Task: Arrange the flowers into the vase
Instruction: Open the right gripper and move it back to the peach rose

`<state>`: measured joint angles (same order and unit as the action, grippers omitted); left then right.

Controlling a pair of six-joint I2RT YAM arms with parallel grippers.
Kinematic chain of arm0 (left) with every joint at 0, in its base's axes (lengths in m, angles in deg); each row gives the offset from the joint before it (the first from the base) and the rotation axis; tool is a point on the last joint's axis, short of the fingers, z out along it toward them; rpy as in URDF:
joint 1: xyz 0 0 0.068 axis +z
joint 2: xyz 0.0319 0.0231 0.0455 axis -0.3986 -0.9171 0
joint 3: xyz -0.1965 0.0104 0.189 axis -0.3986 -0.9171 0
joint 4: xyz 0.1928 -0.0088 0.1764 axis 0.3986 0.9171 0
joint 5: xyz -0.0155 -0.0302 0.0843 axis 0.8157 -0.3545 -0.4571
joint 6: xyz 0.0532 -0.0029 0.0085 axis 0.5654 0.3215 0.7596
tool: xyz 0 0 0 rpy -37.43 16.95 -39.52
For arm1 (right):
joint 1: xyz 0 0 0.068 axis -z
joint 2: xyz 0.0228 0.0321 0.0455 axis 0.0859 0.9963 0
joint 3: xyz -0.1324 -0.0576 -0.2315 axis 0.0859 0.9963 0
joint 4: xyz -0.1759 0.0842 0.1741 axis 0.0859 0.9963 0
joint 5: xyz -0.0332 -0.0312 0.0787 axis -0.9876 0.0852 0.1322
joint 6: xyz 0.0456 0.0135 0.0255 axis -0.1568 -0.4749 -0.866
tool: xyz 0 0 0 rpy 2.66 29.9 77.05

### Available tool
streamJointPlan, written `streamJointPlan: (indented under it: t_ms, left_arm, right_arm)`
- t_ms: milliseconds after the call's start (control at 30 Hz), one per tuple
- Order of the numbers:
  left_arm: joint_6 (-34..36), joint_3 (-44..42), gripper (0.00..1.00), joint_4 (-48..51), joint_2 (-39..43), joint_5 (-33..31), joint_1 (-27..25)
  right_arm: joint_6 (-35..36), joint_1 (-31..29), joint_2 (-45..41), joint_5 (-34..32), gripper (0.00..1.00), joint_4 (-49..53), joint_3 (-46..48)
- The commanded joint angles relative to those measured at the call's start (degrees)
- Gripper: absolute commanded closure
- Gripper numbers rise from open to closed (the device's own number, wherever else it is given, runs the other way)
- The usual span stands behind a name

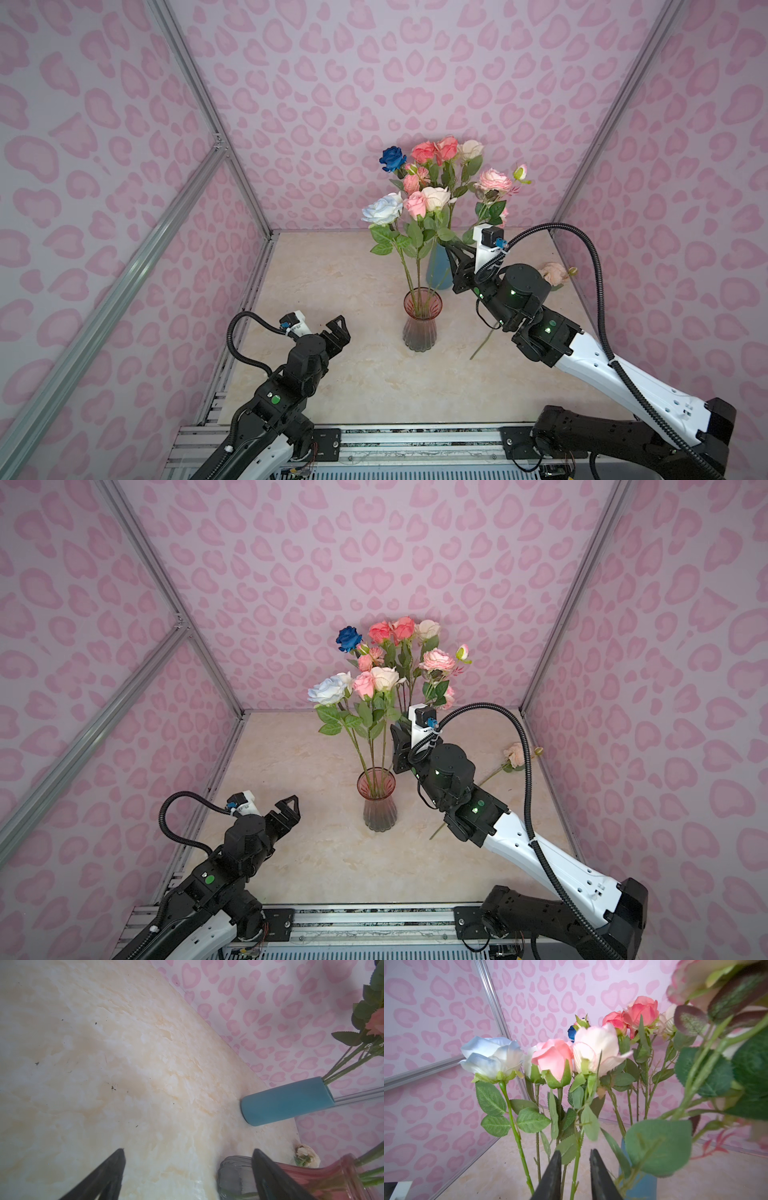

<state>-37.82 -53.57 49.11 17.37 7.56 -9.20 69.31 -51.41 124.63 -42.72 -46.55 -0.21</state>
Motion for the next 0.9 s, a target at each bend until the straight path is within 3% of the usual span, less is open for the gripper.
streamJointPlan:
  t_ms: [0,233,367,467,533,667,767,867]
  left_arm:
    - [-0.9,0.6,0.04,-2.1,-0.5,0.2,0.0]
    - [-1.3,0.9,0.04,-3.0,-2.4,1.6,0.0]
    - [-0.9,1.1,0.04,-4.7,-4.2,4.0,0.0]
    - [-0.6,1.2,0.04,-5.9,-5.8,5.9,0.0]
    - [-0.4,1.0,0.04,-7.0,-6.8,7.5,0.0]
    - [-1.9,-0.1,0.04,-9.3,-9.0,10.3,0.0]
    - [-4.0,-1.7,0.03,-12.4,-11.2,13.9,-0.2]
    - [-4.7,-2.2,0.03,-13.7,-13.6,16.5,-0.8]
  right_arm:
    - [-0.4,-0.4,-0.6,-0.8,0.74,0.8,-0.2]
    - [0.3,-0.6,-5.5,-2.1,0.73,1.8,0.5]
    - [1.4,-0.3,-9.1,-8.3,0.72,3.9,2.2]
    - [0.3,3.5,-12.9,-12.4,0.71,6.5,5.6]
    - [-3.9,9.3,-15.1,-13.3,0.71,9.8,7.6]
    - [-16.0,26.2,-16.7,-6.9,0.7,14.8,12.7]
    - [-24.1,37.8,-12.1,-0.6,0.7,18.5,14.4]
    - [-28.1,45.2,-4.9,4.4,0.68,19.0,15.8]
